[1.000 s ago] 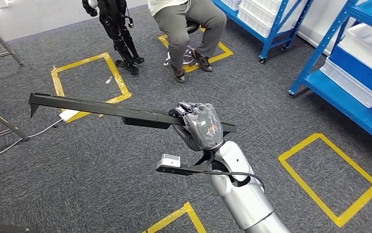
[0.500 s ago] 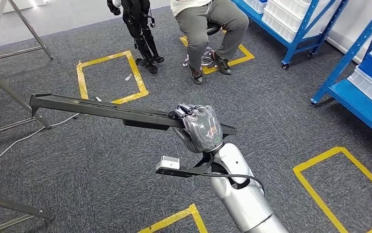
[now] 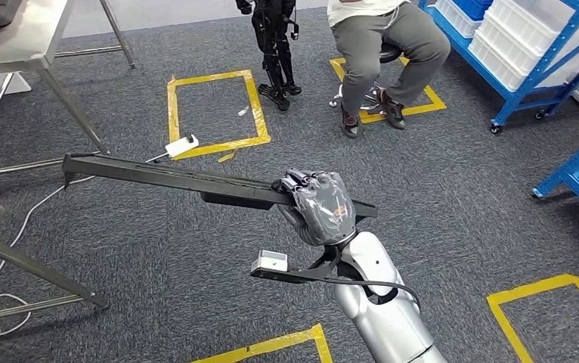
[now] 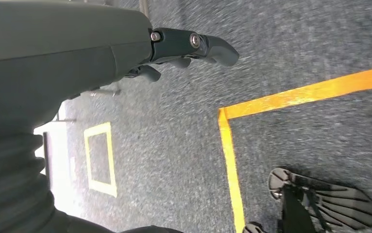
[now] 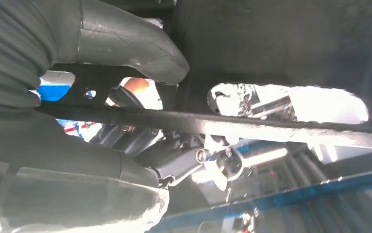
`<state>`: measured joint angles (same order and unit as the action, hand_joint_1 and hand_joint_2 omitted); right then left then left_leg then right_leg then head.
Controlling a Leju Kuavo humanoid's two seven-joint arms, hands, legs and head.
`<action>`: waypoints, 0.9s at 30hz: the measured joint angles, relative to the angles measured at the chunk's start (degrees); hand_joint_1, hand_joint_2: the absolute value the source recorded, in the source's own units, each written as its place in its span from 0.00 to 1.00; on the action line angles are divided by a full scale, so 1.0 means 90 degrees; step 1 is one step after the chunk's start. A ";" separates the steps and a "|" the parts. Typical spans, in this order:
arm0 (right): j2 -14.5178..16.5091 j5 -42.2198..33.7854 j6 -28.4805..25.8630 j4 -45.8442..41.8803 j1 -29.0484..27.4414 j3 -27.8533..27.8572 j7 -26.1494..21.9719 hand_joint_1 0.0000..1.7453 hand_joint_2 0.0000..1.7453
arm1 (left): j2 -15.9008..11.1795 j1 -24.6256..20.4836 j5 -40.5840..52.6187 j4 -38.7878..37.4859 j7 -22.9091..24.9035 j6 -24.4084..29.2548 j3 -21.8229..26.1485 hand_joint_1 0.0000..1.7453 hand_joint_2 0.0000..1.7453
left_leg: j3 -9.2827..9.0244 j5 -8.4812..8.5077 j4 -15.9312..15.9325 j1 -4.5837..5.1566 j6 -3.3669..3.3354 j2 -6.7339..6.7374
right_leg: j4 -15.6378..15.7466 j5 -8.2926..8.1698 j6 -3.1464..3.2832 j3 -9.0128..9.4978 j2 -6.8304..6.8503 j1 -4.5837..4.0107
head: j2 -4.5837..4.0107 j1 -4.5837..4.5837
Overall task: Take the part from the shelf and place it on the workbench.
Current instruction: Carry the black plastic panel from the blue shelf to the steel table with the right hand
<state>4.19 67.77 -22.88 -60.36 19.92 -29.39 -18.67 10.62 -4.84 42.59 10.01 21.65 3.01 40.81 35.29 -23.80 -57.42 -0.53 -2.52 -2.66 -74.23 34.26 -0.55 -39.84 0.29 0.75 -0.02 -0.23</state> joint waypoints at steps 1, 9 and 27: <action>-0.0015 0.0007 0.0000 -0.0006 -0.0020 0.0009 0.0007 1.00 1.00 | 0.0001 0.0003 0.0007 0.0000 -0.0002 -0.0005 0.0000 0.00 1.00 | -0.0006 0.0000 -0.0003 -0.0001 0.0004 -0.0086 | 0.0222 -0.0139 -0.0065 0.0083 -0.0014 0.0018 | 0.0000 -0.0002; -0.0019 0.0053 0.0049 -0.0091 -0.0031 0.0054 0.0021 1.00 1.00 | -0.0012 0.0033 0.0108 -0.0002 0.0034 -0.0026 -0.0005 0.00 1.00 | 0.0100 -0.0028 -0.0101 -0.0030 0.0248 -0.0340 | 0.1736 -0.0823 -0.0026 0.0772 -0.0204 0.0076 | 0.0000 0.0008; 0.0050 0.0088 0.0112 -0.0100 0.0045 0.0057 -0.0041 1.00 1.00 | -0.0017 -0.0016 0.0108 0.0000 0.0069 0.0020 -0.0002 0.00 1.00 | 0.0104 -0.0094 -0.0154 0.0079 0.0162 0.0606 | 0.1772 -0.0714 0.0064 0.0866 0.0612 -0.0090 | 0.0000 0.0042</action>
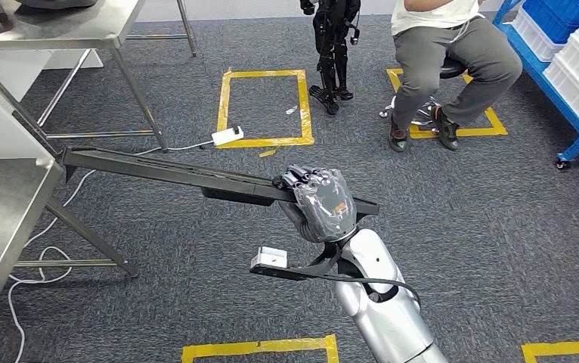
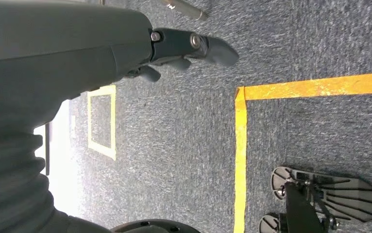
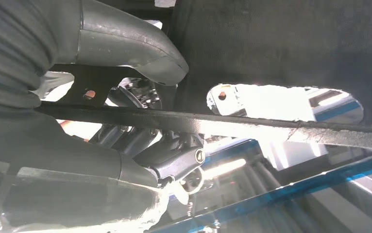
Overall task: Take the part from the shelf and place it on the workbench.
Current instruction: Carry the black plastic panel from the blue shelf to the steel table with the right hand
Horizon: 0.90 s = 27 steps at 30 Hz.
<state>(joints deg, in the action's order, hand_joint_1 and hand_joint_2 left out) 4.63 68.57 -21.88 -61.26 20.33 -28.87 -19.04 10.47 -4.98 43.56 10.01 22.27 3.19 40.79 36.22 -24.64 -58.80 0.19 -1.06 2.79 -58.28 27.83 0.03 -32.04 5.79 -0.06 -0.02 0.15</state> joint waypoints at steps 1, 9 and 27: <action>0.0000 0.0000 0.0000 0.0000 0.0000 0.0000 0.0000 1.00 1.00 | 0.0000 0.0000 0.0000 0.0000 0.0000 0.0000 0.0000 0.00 1.00 | 0.0000 0.0000 0.0000 0.0000 -0.0001 -0.0001 | 0.0001 0.0000 -0.0001 0.0000 0.0001 0.0000 | 0.0000 0.0000; 0.0016 -0.0011 0.0028 0.0029 0.0036 -0.0014 -0.0035 1.00 1.00 | 0.0009 -0.0002 0.0015 0.0000 0.0046 0.0011 0.0004 0.00 1.00 | -0.0097 0.0104 0.0132 -0.0073 -0.0163 -0.0542 | -0.0925 0.0362 -0.0118 -0.0464 -0.0574 0.0079 | 0.0000 -0.0044; 0.0108 -0.0090 0.0073 0.0094 0.0127 -0.0070 -0.0116 1.00 1.00 | 0.0005 0.0023 0.0095 0.0000 0.0070 0.0059 0.0003 0.00 1.00 | 0.0054 0.0035 -0.0043 -0.0031 0.0052 0.0041 | -0.0005 0.0056 -0.0011 0.0036 -0.0100 0.0013 | 0.0000 0.0008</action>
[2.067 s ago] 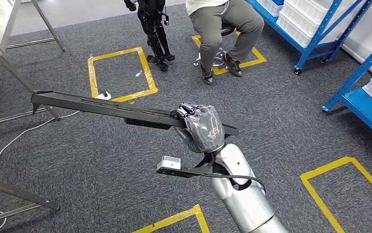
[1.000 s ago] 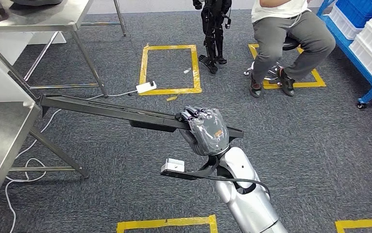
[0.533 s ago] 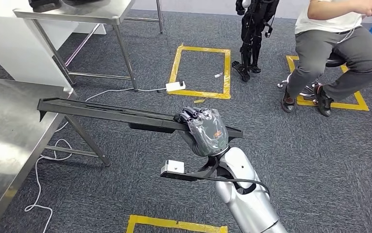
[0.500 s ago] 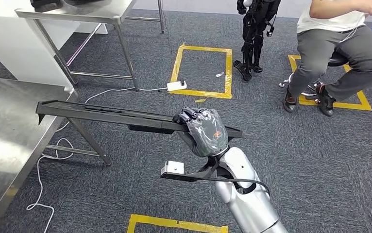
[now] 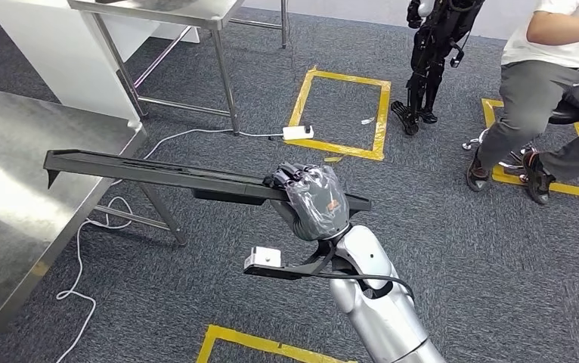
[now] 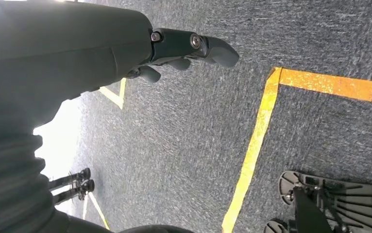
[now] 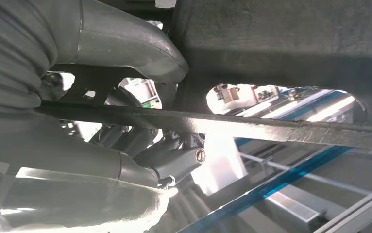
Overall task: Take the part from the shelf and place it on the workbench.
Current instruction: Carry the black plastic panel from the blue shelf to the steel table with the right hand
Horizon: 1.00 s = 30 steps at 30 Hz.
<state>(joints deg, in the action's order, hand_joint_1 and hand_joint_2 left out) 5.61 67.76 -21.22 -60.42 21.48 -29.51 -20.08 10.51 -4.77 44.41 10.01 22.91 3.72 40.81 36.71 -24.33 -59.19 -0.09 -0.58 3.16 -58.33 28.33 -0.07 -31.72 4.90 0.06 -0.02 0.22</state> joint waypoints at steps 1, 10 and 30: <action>0.0011 0.0000 0.0000 0.0002 0.0014 -0.0008 -0.0003 1.00 1.00 | 0.0000 -0.0001 0.0001 0.0000 0.0000 0.0001 0.0000 0.00 1.00 | 0.0004 0.0009 0.0022 0.0013 -0.0043 -0.0075 | 0.0014 0.0011 -0.0032 0.0017 0.0054 -0.0001 | 0.0000 -0.0004; 0.0004 -0.0046 0.0001 0.0128 0.0080 -0.0071 -0.0060 1.00 1.00 | 0.0004 -0.0019 0.0024 0.0000 -0.0002 -0.0008 0.0002 0.00 1.00 | -0.0114 0.0070 0.0154 -0.0045 -0.0239 -0.0744 | -0.1646 0.0546 -0.0114 -0.0915 -0.0527 0.0042 | 0.0000 -0.0047; 0.0050 -0.0124 -0.0013 0.0292 0.0199 -0.0146 -0.0095 1.00 1.00 | -0.0016 0.0023 0.0131 0.0002 -0.0034 -0.0020 0.0002 0.00 1.00 | -0.0081 -0.0004 0.0062 -0.0006 -0.0022 0.0070 | 0.0031 -0.0098 0.0062 -0.0053 -0.0024 -0.0013 | 0.0000 0.0028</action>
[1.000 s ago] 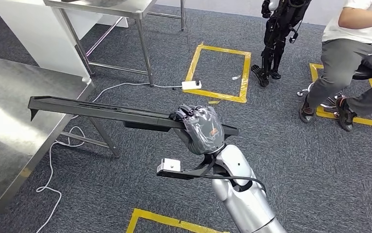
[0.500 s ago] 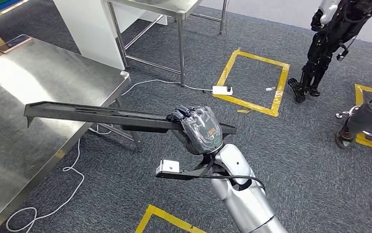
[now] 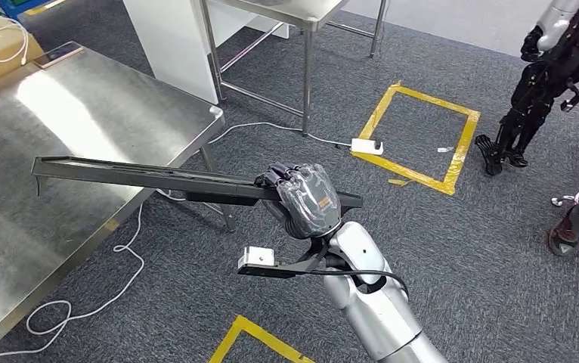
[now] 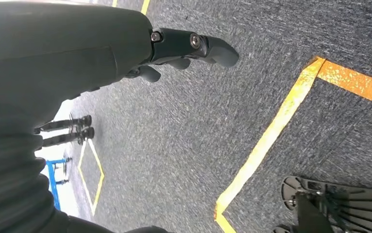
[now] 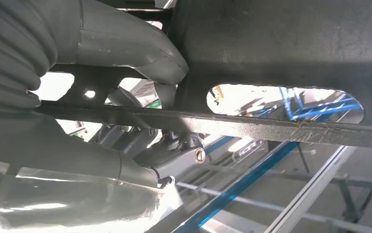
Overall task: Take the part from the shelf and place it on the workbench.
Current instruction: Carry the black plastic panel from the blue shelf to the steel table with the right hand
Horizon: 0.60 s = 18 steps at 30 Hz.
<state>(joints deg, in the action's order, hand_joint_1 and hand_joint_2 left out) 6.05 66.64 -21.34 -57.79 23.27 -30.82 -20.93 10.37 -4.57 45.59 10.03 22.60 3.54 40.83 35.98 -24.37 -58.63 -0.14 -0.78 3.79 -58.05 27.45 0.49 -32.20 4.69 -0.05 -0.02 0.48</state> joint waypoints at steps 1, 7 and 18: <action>-0.0002 0.0001 -0.0002 0.0002 0.0001 -0.0006 0.0001 1.00 1.00 | -0.0001 -0.0005 -0.0001 0.0000 0.0000 0.0004 0.0000 0.00 1.00 | 0.0005 -0.0012 0.0009 0.0027 -0.0031 -0.0054 | 0.0009 0.0012 -0.0027 0.0010 0.0056 -0.0011 | 0.0000 -0.0004; -0.0019 0.0041 -0.0039 0.0026 0.0014 -0.0046 0.0063 1.00 1.00 | -0.0001 -0.0024 0.0003 0.0000 -0.0007 -0.0001 0.0002 0.00 1.00 | -0.0092 0.0063 0.0141 -0.0041 -0.0230 -0.0463 | -0.1153 0.0578 -0.0063 -0.0500 -0.0429 0.0048 | 0.0000 -0.0051; -0.0065 0.0033 -0.0038 0.0066 -0.0019 -0.0092 0.0096 1.00 1.00 | -0.0014 0.0015 0.0032 0.0000 -0.0027 -0.0012 0.0003 0.00 1.00 | -0.0016 -0.0005 0.0020 -0.0093 0.0014 -0.1159 | -0.0094 -0.0066 -0.0195 -0.0127 -0.0725 0.0180 | 0.0000 -0.0071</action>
<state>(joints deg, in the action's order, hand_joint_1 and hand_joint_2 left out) 5.47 66.94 -21.68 -57.19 23.10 -31.64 -20.07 10.25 -4.43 45.88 10.03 22.36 3.44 40.86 35.84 -24.41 -58.46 -0.98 -0.65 -6.65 -58.90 26.86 -1.27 -33.34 -1.84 1.57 -0.02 -0.16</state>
